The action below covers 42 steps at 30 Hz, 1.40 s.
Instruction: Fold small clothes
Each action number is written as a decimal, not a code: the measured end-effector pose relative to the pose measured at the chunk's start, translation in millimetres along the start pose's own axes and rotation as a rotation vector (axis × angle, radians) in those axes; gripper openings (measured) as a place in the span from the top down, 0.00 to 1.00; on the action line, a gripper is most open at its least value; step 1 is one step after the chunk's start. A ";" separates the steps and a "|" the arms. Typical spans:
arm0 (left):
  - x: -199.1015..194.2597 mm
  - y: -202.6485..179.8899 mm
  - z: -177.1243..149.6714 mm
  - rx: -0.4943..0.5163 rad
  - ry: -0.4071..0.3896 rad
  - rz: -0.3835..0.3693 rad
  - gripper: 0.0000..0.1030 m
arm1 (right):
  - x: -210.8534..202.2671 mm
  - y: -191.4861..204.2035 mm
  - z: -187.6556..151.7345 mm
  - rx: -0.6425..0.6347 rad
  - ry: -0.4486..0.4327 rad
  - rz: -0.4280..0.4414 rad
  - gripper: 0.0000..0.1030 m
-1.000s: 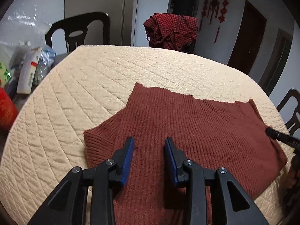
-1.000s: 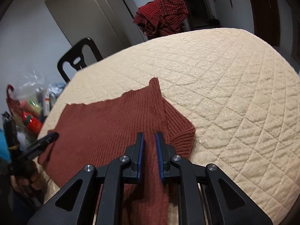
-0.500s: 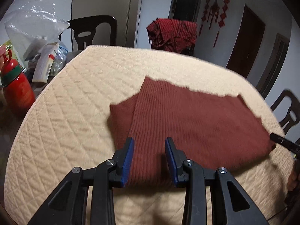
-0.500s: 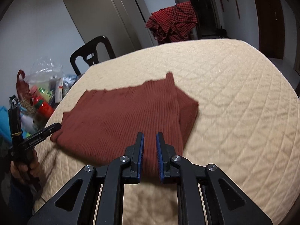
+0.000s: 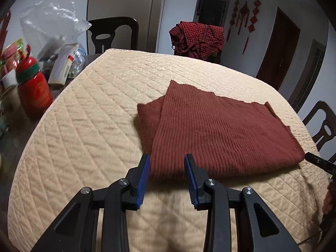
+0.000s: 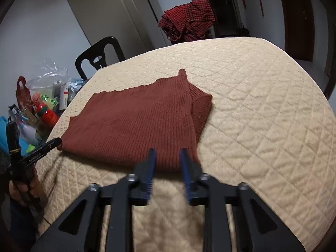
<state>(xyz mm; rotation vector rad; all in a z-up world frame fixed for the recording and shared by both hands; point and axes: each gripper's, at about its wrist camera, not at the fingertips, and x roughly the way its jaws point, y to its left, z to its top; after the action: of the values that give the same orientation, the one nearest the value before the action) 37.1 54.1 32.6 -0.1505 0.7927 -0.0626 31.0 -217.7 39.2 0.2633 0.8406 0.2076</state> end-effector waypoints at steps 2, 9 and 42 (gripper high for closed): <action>-6.6 3.4 -7.2 -0.025 0.007 -0.012 0.64 | -4.9 -3.3 -8.3 0.028 0.006 0.022 0.62; -14.3 7.4 -32.6 -0.114 0.047 -0.075 0.52 | -7.3 -10.9 -36.1 0.123 0.064 0.080 0.60; 31.1 19.1 -4.6 -0.314 0.014 -0.094 0.66 | 28.2 -38.7 -1.4 0.368 0.005 0.198 0.61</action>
<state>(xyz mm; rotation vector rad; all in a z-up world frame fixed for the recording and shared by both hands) 55.5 69.0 4.5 -0.4847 0.8055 -0.0273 51.3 -246.2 6.4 0.6928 0.8551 0.2381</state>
